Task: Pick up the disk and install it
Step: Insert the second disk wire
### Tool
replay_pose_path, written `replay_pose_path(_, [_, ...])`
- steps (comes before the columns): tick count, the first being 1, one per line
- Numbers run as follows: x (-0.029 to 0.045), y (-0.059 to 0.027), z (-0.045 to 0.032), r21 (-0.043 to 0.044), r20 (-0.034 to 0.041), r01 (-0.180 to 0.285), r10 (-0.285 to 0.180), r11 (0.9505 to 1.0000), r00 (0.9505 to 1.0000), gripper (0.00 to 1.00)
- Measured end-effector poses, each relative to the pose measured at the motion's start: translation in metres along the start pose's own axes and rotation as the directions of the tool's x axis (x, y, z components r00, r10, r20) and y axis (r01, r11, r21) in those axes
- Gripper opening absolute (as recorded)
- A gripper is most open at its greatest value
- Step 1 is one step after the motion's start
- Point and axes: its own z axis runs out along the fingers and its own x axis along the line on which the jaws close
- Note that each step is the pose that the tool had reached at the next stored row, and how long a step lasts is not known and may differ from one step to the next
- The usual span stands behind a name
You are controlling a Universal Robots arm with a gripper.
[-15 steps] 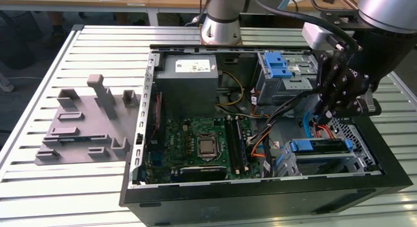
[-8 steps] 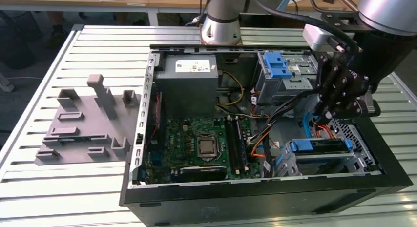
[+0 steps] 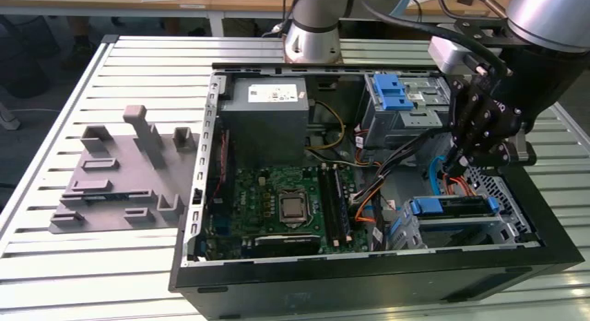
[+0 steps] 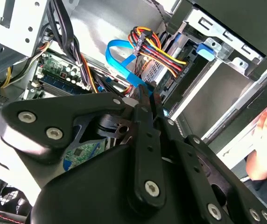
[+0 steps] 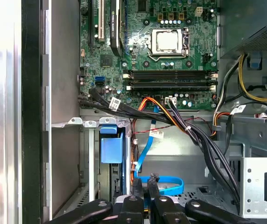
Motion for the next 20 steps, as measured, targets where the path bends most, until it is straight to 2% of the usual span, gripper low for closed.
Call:
replay_pose_path(5, [0.0000,0.0000,0.0002,0.0001,0.0007,0.000,0.000,1.0000,1.0000,0.16])
replay_pose_path(6, [0.0002,0.0000,0.0005,-0.0001,0.0077,0.000,0.000,1.0000,1.0000,0.16])
replay_pose_path(8, [0.0012,0.0000,0.0006,-0.0006,0.0407,0.000,0.000,1.0000,0.9992,0.16])
replay_pose_path(9, [0.0020,0.0000,0.0009,-0.0007,0.0546,0.000,0.000,1.0000,0.9985,0.16])
replay_pose_path(10, [0.0029,0.0000,0.0013,-0.0005,0.0636,0.000,0.000,1.0000,0.9980,0.16])
replay_pose_path(11, [0.0041,-0.0001,0.0018,0.0006,0.0685,0.001,-0.001,1.0000,0.9976,0.16])
replay_pose_path(14, [0.0106,0.0001,0.0039,0.0050,0.0742,0.001,-0.002,1.0000,0.9972,0.16])
replay_pose_path(20, [0.0225,0.0007,0.0072,0.0121,0.0748,0.002,-0.003,0.9999,0.9972,0.16])
